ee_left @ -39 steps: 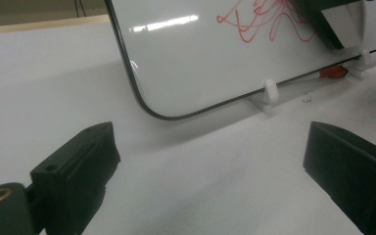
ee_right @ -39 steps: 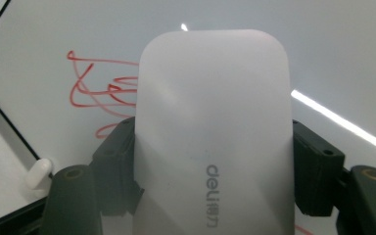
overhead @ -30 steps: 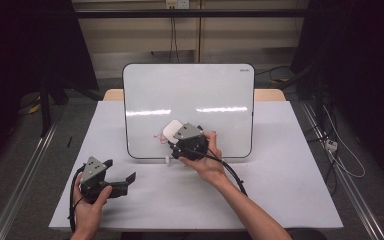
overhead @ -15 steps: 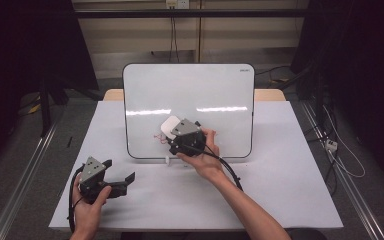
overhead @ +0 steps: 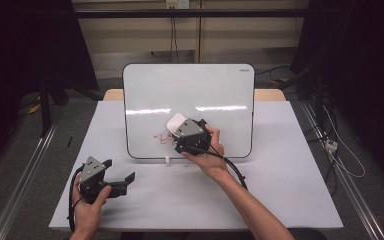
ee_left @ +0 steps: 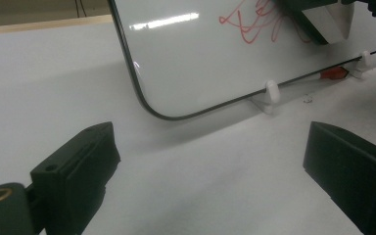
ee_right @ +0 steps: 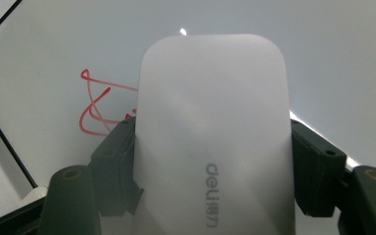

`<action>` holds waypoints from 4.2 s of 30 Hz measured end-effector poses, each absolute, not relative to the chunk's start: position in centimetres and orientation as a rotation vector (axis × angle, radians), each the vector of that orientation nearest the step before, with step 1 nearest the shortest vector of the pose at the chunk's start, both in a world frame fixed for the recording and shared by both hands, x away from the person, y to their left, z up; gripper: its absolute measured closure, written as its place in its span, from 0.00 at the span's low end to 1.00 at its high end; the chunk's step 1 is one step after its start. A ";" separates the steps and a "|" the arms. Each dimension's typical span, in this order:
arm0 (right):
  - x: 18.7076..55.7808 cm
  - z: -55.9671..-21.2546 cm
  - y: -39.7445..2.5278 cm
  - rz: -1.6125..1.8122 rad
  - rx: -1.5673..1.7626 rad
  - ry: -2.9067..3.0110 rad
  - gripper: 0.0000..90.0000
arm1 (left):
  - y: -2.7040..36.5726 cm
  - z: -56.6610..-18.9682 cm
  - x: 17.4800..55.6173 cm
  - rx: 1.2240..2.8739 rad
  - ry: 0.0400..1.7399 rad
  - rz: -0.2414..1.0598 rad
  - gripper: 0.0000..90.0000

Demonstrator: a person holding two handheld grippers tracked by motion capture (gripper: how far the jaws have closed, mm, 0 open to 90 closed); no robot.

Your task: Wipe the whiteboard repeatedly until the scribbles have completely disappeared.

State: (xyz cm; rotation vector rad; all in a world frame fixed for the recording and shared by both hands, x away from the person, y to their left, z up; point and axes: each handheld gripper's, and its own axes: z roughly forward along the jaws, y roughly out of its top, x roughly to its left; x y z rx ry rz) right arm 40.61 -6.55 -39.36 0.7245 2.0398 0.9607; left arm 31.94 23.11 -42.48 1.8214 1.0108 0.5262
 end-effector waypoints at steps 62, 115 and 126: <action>38.9 -41.7 -1.6 0.835 0.585 2.113 0.33 | 22.7 -42.6 32.3 1.836 0.998 0.521 0.06; 38.2 -40.4 -11.3 0.844 0.855 1.991 0.34 | 23.0 -42.5 32.0 1.819 1.010 0.532 0.06; 37.8 -40.3 -14.1 0.830 0.916 1.957 0.34 | 23.0 -42.4 31.9 1.827 1.008 0.530 0.06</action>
